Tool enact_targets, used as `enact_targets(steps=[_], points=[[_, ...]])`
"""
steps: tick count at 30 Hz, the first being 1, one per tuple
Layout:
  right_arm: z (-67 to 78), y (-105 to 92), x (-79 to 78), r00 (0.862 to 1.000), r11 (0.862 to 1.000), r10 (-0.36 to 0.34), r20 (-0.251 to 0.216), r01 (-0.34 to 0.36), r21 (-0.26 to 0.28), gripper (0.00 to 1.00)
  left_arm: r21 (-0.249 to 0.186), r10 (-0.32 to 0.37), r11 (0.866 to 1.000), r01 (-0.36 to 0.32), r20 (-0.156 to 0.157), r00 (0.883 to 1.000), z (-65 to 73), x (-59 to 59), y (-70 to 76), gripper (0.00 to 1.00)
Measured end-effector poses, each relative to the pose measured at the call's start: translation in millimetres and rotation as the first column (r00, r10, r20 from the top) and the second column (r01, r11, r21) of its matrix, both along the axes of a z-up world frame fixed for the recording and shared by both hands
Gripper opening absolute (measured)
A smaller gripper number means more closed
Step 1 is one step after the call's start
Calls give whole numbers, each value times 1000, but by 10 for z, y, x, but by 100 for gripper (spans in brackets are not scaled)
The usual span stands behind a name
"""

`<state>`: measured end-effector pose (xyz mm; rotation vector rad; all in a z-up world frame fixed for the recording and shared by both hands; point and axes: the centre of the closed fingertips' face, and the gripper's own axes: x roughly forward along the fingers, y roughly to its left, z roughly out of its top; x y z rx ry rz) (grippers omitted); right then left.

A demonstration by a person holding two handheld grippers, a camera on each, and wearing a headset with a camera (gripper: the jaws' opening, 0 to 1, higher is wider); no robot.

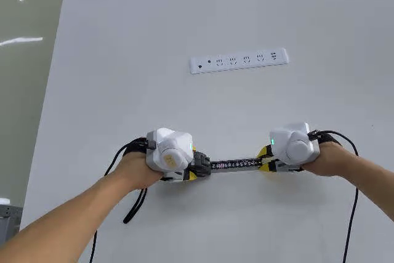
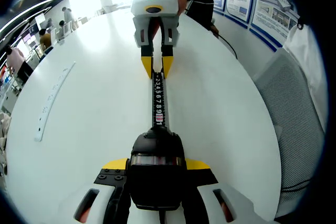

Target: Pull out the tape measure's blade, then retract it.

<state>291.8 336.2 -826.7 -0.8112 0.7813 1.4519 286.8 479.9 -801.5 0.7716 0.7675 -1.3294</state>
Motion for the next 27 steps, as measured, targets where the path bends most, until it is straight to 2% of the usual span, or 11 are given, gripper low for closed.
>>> enact_targets(steps=[16,27], points=[[14,-169,-2,1000,1000,1,4,-1,-21,12,5,-5,1000,5,5,1000,-3,-4,4,35],[-2,-384,21,1000,999,-9,7,10,-39,12,7,-7,1000,7,8,1000,-4,-7,3,35]])
